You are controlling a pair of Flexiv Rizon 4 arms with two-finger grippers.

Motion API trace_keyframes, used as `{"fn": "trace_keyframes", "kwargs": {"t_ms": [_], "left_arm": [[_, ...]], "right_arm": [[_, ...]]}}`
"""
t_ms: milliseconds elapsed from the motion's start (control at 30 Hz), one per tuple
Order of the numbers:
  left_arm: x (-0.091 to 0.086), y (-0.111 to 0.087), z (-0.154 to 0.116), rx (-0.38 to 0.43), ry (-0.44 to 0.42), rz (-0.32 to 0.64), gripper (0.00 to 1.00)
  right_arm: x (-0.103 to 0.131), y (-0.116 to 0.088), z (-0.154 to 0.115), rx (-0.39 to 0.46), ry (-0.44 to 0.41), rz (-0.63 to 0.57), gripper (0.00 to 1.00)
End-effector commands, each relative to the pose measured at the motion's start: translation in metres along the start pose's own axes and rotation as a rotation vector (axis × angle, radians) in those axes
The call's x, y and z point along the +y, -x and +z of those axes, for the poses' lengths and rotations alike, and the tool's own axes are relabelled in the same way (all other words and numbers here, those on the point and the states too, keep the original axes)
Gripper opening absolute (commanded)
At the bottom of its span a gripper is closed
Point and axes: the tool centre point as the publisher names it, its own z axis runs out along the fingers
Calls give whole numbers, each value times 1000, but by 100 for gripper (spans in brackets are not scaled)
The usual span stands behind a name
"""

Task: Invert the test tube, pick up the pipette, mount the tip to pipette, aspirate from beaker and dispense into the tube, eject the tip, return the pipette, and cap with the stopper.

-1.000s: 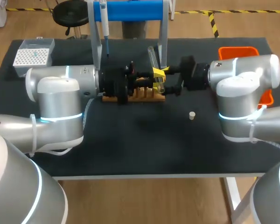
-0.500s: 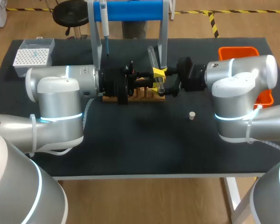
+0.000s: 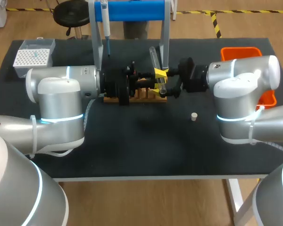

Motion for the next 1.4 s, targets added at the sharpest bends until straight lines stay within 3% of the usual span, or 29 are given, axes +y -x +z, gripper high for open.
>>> {"fn": "trace_keyframes", "kwargs": {"t_ms": [33,167,267,633,667,1100,1233,1400], "left_arm": [[0,0,1,1,3,1,0],[0,0,1,1,3,1,0],[0,0,-4,22,33,-147,0],[21,8,-28,-75,25,-754,0],[25,13,-31,-100,63,-759,0],[25,13,-31,-100,63,-759,0],[40,20,-35,-67,99,-929,0],[53,32,-35,-41,85,-1086,0]], "right_arm": [[0,-1,-1,-2,0,0,100],[0,-1,-1,-2,0,0,100],[0,-1,-1,-2,0,0,100],[0,-1,-1,-2,0,0,100],[0,-1,-1,-2,0,0,100],[0,-1,-1,-2,0,0,100],[0,-1,-1,-2,0,0,100],[0,-1,-1,-2,0,0,100]]}}
